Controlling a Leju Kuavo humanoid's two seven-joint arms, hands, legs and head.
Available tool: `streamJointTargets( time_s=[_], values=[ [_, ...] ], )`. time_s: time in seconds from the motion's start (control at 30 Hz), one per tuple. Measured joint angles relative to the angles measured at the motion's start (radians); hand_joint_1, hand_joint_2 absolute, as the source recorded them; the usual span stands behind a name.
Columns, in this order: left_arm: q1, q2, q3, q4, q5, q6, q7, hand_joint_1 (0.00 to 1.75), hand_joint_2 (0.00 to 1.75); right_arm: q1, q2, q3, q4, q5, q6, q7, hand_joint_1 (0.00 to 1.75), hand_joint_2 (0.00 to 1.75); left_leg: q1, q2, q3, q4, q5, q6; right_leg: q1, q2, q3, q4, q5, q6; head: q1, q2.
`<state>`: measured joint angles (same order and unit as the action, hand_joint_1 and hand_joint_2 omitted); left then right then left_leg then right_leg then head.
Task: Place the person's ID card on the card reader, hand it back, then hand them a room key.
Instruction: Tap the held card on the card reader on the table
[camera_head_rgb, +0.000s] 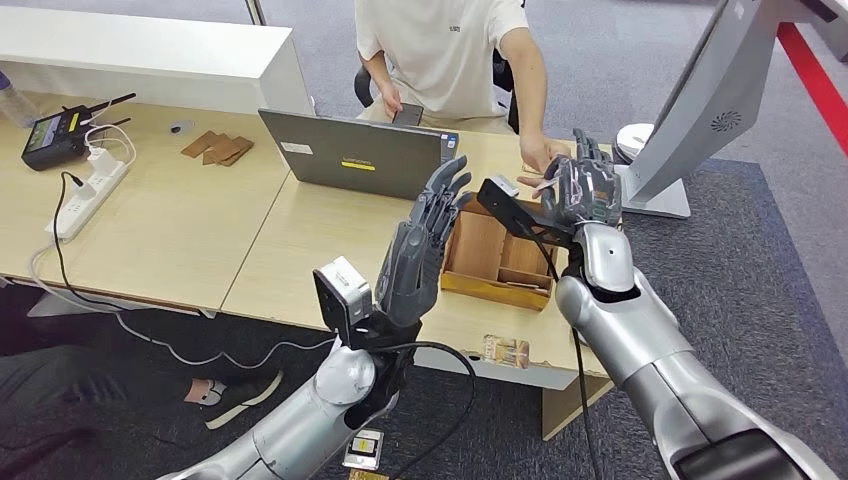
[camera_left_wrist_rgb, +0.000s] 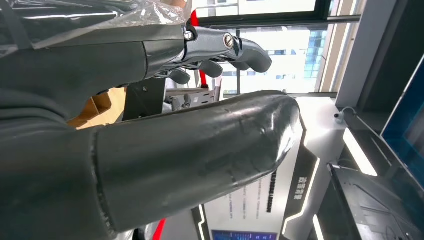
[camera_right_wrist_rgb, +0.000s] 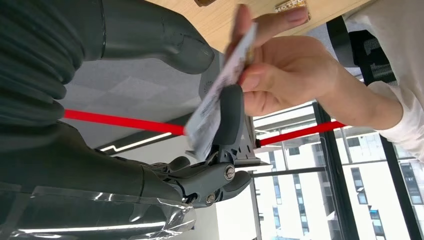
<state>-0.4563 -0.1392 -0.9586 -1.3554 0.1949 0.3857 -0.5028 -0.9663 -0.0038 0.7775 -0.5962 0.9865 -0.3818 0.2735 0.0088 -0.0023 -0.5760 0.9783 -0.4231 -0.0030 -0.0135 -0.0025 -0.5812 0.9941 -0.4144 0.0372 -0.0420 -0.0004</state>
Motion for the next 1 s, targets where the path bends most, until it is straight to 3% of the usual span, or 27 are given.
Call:
streamJointTargets(
  time_s=[0.2,0.37,0.5,0.63,1.0],
  values=[
    [0.0,0.0,0.0,0.0,0.0,0.0,0.0,0.0,0.0,0.0,0.0,0.0,0.002,0.0,-0.002,-0.001,0.0,1.75,0.0,0.0,0.0,0.0,0.0,0.0,0.0,0.0,0.0,0.0,0.0,0.0,0.0,0.0],
    [0.002,0.001,-0.001,0.006,-0.02,0.014,0.013,0.0,0.0,0.007,-0.003,0.004,-0.031,-0.057,-0.089,-0.013,0.0,1.75,0.0,0.0,0.0,0.0,0.0,0.0,0.0,0.0,0.0,0.0,0.0,0.0,0.0,0.0],
    [0.02,0.009,0.013,-0.002,-0.076,0.049,0.073,0.0,0.0,0.106,-0.038,-0.006,-0.285,-0.11,-0.118,0.021,0.0,1.75,0.0,0.0,0.001,0.0,0.0,0.0,0.0,0.0,0.0,0.0,0.0,0.0,0.0,0.0],
    [0.029,0.017,0.021,-0.019,-0.098,0.064,0.093,0.0,0.0,0.192,-0.063,-0.011,-0.421,-0.113,-0.099,0.03,0.0,1.75,0.0,0.0,0.0,0.0,0.0,0.0,0.0,0.0,0.0,0.0,0.0,0.0,0.0,0.0],
    [0.044,0.043,0.033,-0.067,-0.114,0.108,0.115,0.0,0.0,0.386,-0.113,-0.012,-0.607,-0.124,-0.104,-0.018,0.0,1.75,0.0,0.0,0.0,0.0,0.0,0.0,0.0,0.0,0.0,0.0,0.0,0.0,0.0,0.0]
  ],
)
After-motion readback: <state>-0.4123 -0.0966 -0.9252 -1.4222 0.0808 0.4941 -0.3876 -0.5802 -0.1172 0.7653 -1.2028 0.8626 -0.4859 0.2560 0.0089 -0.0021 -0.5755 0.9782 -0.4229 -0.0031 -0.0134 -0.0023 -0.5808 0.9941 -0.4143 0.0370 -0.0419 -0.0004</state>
